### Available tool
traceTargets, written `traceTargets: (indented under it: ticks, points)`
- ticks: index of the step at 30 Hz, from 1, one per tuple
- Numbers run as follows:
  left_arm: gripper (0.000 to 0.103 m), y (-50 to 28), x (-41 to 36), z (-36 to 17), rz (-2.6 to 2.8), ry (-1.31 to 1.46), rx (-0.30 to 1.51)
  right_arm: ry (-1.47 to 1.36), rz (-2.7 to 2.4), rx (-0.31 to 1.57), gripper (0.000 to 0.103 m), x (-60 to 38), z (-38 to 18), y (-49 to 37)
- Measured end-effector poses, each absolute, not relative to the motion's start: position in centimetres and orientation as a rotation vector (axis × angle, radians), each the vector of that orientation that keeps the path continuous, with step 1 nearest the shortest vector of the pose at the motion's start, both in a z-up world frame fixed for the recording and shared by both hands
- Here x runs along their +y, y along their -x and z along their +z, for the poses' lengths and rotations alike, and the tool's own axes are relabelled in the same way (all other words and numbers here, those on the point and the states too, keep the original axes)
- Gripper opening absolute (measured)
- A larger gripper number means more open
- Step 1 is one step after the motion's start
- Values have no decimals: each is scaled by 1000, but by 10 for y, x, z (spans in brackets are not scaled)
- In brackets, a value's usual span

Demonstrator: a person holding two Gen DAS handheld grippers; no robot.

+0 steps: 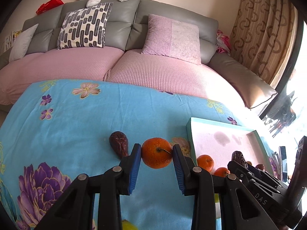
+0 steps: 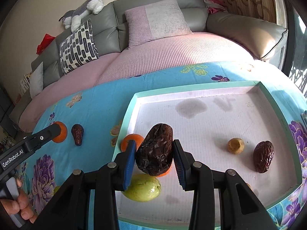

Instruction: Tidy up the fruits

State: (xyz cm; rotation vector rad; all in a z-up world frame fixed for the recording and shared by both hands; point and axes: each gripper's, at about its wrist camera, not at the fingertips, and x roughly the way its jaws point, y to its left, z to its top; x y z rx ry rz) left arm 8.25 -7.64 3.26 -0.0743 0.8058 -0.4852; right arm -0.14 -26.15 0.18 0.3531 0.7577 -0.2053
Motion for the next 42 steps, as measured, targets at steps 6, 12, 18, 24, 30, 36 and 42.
traceTargets:
  ticks: [6,12,18,24,30,36,42]
  points:
    - [36,-71,-104,35,-549,45,806,-365,-237,746,40,-278,3,10]
    - [36,-59,-128,34,-609,25,814,-378,-289,736,40,-299,5,22]
    - [36,-54,-147,32,-650,9,817,-391,-353,726,40,-324,6,36]
    - [36,-48,-167,28,-691,-25,818,-396,-408,710,40,-344,7,46]
    - [36,-48,-185,24,-709,-78,818,-364,-434,679,40,-356,9,44]
    - [36,-67,-203,22,-698,-90,840,-348,-459,694,40,-365,1,35]
    - [36,-84,-225,10,-680,-121,889,-379,-479,687,40,-382,-2,31]
